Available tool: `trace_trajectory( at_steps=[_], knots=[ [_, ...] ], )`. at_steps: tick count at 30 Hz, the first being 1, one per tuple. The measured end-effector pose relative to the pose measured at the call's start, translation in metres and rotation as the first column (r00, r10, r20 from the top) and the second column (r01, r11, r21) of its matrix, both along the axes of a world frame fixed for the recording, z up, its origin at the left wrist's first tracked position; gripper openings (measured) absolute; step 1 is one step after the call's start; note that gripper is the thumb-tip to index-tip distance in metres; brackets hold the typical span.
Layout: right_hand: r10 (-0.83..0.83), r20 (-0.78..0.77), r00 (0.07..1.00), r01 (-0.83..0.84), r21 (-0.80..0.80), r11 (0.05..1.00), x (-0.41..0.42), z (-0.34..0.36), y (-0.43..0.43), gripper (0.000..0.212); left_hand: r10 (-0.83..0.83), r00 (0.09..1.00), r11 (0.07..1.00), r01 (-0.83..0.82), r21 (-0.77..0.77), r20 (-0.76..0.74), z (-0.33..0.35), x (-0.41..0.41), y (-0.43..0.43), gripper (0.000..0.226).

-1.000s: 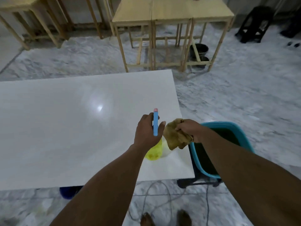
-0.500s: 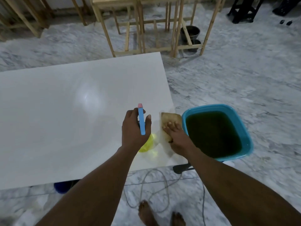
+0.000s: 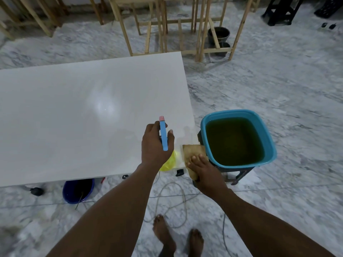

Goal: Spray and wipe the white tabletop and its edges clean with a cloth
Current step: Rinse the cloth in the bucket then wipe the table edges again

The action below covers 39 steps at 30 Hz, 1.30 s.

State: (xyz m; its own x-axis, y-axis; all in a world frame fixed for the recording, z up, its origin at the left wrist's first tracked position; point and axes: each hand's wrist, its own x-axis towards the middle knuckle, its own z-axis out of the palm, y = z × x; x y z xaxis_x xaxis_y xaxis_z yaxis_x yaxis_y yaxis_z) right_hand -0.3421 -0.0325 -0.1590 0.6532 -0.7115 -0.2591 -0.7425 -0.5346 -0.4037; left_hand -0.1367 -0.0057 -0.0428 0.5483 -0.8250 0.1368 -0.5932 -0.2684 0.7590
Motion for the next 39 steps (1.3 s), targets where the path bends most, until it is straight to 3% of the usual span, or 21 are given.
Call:
trace_trajectory(
  at_steps=[4, 6, 8, 9, 11, 13, 14, 17, 23, 25, 27, 29, 32, 35, 39],
  knots=[
    [0.039, -0.046, 0.998, -0.041, -0.049, 0.998, -0.016, 0.025, 0.011, 0.041, 0.006, 1.0, 1.0, -0.006, 0.016, 0.015, 0.0, -0.012, 0.014, 0.027],
    [0.047, -0.06, 0.997, -0.046, 0.005, 0.999, -0.022, 0.041, 0.009, 0.026, 0.016, 1.0, 1.0, -0.017, 0.026, 0.013, 0.0, -0.017, 0.021, 0.028],
    [-0.126, -0.032, 0.992, 0.129, 0.125, 0.984, -0.022, 0.055, 0.003, 0.018, 0.022, 1.0, 0.999, -0.023, 0.029, 0.014, 0.003, -0.019, 0.027, 0.029],
    [-0.295, 0.012, 0.955, 0.286, 0.216, 0.934, -0.018, 0.063, -0.003, 0.017, 0.022, 1.0, 0.999, -0.023, 0.03, 0.02, 0.004, -0.018, 0.028, 0.029],
    [-0.609, 0.04, 0.792, 0.526, 0.461, 0.714, -0.006, 0.081, -0.019, 0.021, 0.024, 0.999, 0.999, -0.024, 0.026, 0.029, 0.007, -0.013, 0.029, 0.03],
    [-0.752, -0.048, 0.658, 0.591, 0.652, 0.475, 0.004, 0.1, -0.041, 0.017, 0.026, 0.999, 0.999, -0.026, 0.019, 0.027, 0.011, -0.007, 0.026, 0.03],
    [-0.743, -0.082, 0.665, 0.582, 0.679, 0.446, 0.009, 0.112, -0.051, 0.013, 0.023, 0.999, 1.0, -0.023, 0.018, 0.03, 0.013, -0.003, 0.024, 0.03],
    [-0.648, -0.05, 0.76, 0.495, 0.691, 0.527, 0.029, 0.132, -0.081, 0.01, 0.004, 0.999, 1.0, -0.005, 0.013, 0.041, 0.017, 0.011, 0.013, 0.032],
    [-0.547, 0.1, 0.831, 0.418, 0.536, 0.733, 0.098, 0.14, -0.131, 0.018, -0.025, 0.999, 1.0, 0.025, 0.007, 0.047, 0.017, 0.046, -0.012, 0.032],
    [-0.41, 0.097, 0.907, 0.364, 0.309, 0.879, 0.112, 0.134, -0.134, 0.01, -0.038, 0.997, 0.999, 0.039, -0.008, 0.067, 0.016, 0.054, -0.019, 0.033],
    [-0.29, 0.113, 0.95, 0.28, 0.098, 0.955, 0.128, 0.119, -0.134, 0.008, -0.052, 0.995, 0.999, 0.053, -0.006, 0.084, 0.012, 0.065, -0.029, 0.034],
    [-0.196, 0.181, 0.964, 0.191, 0.044, 0.981, 0.138, 0.099, -0.127, 0.024, -0.062, 0.994, 0.998, 0.063, -0.006, 0.09, 0.008, 0.074, -0.035, 0.039],
    [-0.016, -0.07, 0.997, 0.012, -0.057, 0.998, 0.142, 0.059, -0.103, 0.046, -0.068, 0.995, 0.998, 0.068, -0.005, 0.068, 0.001, 0.085, -0.04, 0.042],
    [0.022, -0.188, 0.982, -0.006, 0.085, 0.996, 0.136, 0.03, -0.067, 0.074, -0.077, 0.996, 0.997, 0.077, -0.002, 0.046, -0.004, 0.09, -0.04, 0.043],
    [-0.005, -0.212, 0.977, 0.024, 0.083, 0.996, 0.136, 0.011, -0.041, 0.099, -0.108, 0.993, 0.994, 0.107, 0.035, 0.047, -0.008, 0.096, -0.035, 0.047]
  ],
)
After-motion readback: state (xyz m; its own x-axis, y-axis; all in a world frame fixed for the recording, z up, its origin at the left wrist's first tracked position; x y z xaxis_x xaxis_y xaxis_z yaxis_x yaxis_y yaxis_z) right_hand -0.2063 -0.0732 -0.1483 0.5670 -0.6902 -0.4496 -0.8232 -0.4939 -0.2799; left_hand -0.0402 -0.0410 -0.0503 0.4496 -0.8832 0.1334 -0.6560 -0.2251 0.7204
